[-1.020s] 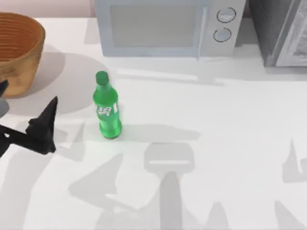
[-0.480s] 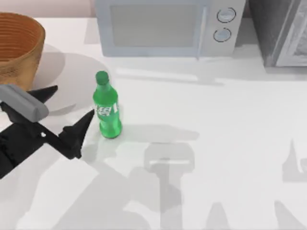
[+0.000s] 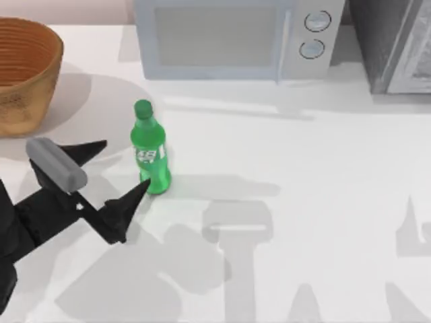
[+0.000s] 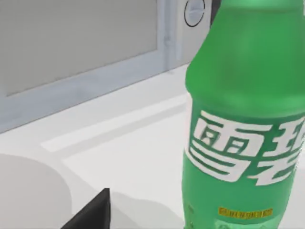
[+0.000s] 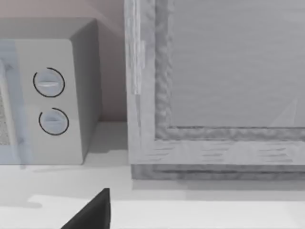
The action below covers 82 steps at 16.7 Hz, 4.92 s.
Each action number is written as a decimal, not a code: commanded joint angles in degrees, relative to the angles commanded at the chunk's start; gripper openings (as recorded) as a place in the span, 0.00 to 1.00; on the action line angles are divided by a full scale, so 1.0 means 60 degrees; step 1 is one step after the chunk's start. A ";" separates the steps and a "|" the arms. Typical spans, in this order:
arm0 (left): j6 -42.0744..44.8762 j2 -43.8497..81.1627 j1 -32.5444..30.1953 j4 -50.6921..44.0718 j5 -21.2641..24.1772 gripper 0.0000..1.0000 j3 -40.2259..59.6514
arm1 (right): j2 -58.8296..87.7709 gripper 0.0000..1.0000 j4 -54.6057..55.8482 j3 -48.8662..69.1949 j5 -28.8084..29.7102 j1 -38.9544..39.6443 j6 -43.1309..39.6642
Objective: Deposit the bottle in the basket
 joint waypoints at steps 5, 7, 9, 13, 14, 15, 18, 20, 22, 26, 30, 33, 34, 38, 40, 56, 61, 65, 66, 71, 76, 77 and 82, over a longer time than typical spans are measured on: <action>0.0005 0.0108 -0.0005 0.0087 0.0037 1.00 0.0016 | 0.0000 1.00 0.0000 0.0000 0.0000 0.0000 0.0000; 0.0000 0.0094 0.0017 0.0050 0.0007 1.00 0.0011 | 0.0000 1.00 0.0000 0.0000 0.0000 0.0000 0.0000; -0.0030 0.0209 -0.0214 -0.0105 -0.0181 1.00 0.0330 | 0.0000 1.00 0.0000 0.0000 0.0000 0.0000 0.0000; -0.0170 0.0652 -0.0997 -0.0704 -0.0935 1.00 0.1471 | 0.0000 1.00 0.0000 0.0000 0.0000 0.0000 0.0000; -0.0202 0.0761 -0.1186 -0.0853 -0.1122 1.00 0.1747 | 0.0000 1.00 0.0000 0.0000 0.0000 0.0000 0.0000; -0.0226 0.0854 -0.1347 -0.0980 -0.1281 1.00 0.1982 | 0.0000 1.00 0.0000 0.0000 0.0000 0.0000 0.0000; -0.0251 0.0964 -0.1536 -0.1127 -0.1467 1.00 0.2255 | 0.0000 1.00 0.0000 0.0000 0.0000 0.0000 0.0000; -0.0251 0.0964 -0.1536 -0.1127 -0.1467 1.00 0.2255 | 0.0000 1.00 0.0000 0.0000 0.0000 0.0000 0.0000; -0.0251 0.0964 -0.1536 -0.1127 -0.1467 0.92 0.2255 | 0.0000 1.00 0.0000 0.0000 0.0000 0.0000 0.0000; -0.0251 0.0964 -0.1536 -0.1127 -0.1467 0.62 0.2255 | 0.0000 1.00 0.0000 0.0000 0.0000 0.0000 0.0000; -0.0251 0.0964 -0.1536 -0.1127 -0.1467 0.32 0.2255 | 0.0000 1.00 0.0000 0.0000 0.0000 0.0000 0.0000; -0.0251 0.0964 -0.1536 -0.1127 -0.1467 0.10 0.2255 | 0.0000 1.00 0.0000 0.0000 0.0000 0.0000 0.0000; -0.0251 0.0964 -0.1536 -0.1127 -0.1467 0.02 0.2255 | 0.0000 1.00 0.0000 0.0000 0.0000 0.0000 0.0000; -0.0251 0.0964 -0.1536 -0.1127 -0.1467 0.00 0.2255 | 0.0000 1.00 0.0000 0.0000 0.0000 0.0000 0.0000; -0.0251 0.0964 -0.1536 -0.1127 -0.1467 0.00 0.2255 | 0.0000 1.00 0.0000 0.0000 0.0000 0.0000 0.0000; -0.0595 -0.3139 0.0834 -0.6544 -0.3825 0.00 0.5854 | 0.0000 1.00 0.0000 0.0000 0.0000 0.0000 0.0000; -0.0607 -0.4719 0.2390 -1.0517 -0.4326 0.00 0.6929 | 0.0000 1.00 0.0000 0.0000 0.0000 0.0000 0.0000; -0.0558 -0.5352 0.3210 -1.2170 -0.4349 0.00 0.7264 | 0.0000 1.00 0.0000 0.0000 0.0000 0.0000 0.0000; -0.0552 -0.5423 0.3300 -1.2326 -0.4342 0.00 0.7289 | 0.0000 1.00 0.0000 0.0000 0.0000 0.0000 0.0000; -0.0532 -0.5404 0.3290 -1.2360 -0.4346 0.00 0.7270 | 0.0000 1.00 0.0000 0.0000 0.0000 0.0000 0.0000; -0.0561 -0.4284 0.3153 -1.1577 -0.4471 0.00 0.7626 | 0.0000 1.00 0.0000 0.0000 0.0000 0.0000 0.0000; -0.0565 -0.3913 0.3124 -1.1353 -0.4507 0.00 0.7697 | 0.0000 1.00 0.0000 0.0000 0.0000 0.0000 0.0000; -0.0583 -0.3280 0.3009 -1.0802 -0.4625 0.00 0.7901 | 0.0000 1.00 0.0000 0.0000 0.0000 0.0000 0.0000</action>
